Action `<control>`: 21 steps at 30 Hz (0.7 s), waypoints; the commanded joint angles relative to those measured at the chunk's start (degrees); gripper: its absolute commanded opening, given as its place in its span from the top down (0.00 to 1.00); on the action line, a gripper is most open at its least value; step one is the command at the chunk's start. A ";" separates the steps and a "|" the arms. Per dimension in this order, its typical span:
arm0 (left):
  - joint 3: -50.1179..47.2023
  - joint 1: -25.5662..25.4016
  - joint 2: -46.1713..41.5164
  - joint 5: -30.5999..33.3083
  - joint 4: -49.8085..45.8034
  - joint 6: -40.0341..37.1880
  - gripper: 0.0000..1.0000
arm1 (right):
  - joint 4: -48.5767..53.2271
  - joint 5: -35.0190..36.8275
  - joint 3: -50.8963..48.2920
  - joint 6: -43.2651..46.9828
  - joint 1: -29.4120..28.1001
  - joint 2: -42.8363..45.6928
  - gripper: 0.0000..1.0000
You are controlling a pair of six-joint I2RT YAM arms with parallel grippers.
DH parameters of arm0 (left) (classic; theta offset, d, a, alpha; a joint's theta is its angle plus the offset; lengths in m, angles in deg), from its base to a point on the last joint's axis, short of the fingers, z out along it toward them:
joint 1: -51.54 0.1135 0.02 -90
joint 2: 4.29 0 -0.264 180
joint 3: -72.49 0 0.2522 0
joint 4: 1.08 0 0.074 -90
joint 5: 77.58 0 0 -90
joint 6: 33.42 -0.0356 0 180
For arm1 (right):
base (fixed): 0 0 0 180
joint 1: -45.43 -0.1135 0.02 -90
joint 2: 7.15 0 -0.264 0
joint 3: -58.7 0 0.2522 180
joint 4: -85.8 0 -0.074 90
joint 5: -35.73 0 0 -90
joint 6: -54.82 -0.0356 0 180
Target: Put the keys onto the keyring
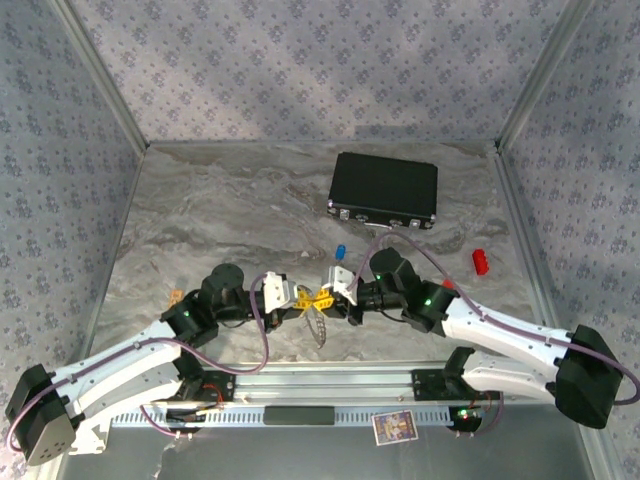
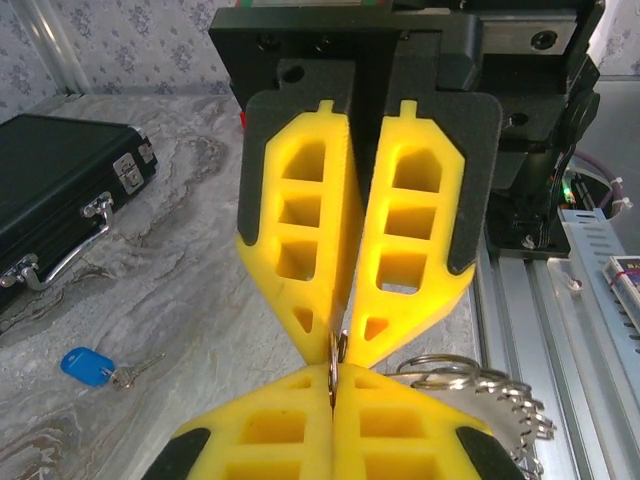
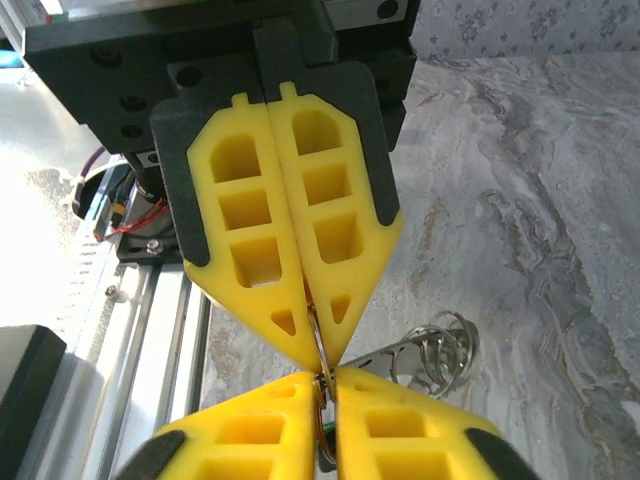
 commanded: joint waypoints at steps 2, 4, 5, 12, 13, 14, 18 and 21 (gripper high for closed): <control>-0.22 -0.67 -1.07 -1.77 3.36 -1.10 1.00 | 0.00 -1.32 2.27 1.01 -0.44 -0.24 1.00; -0.06 -0.69 -1.41 0.11 2.21 -1.11 0.88 | 1.37 -1.40 2.63 1.86 -0.59 0.05 1.00; 0.04 -0.70 -1.57 1.46 0.78 -1.36 0.82 | 2.27 -1.12 2.88 2.46 -0.55 0.32 1.00; 1.18 -0.67 -2.27 5.53 -7.88 -2.60 0.76 | 13.06 2.92 7.18 7.94 -1.21 -0.23 1.00; 1.27 -0.67 -2.05 5.53 -8.28 -2.61 0.76 | 15.13 3.75 8.12 8.96 -1.38 -0.53 1.00; 1.37 -0.68 -1.86 5.45 -8.34 -2.60 0.77 | 16.75 4.20 8.94 9.82 -1.34 -0.79 1.00; 1.37 -0.67 -1.31 4.28 -7.03 -2.50 0.77 | 20.52 5.71 11.82 11.66 -1.66 -2.25 1.00; 1.37 -0.68 -1.07 3.04 -5.42 -1.84 0.77 | 21.98 7.23 13.28 11.78 -2.22 -3.41 1.00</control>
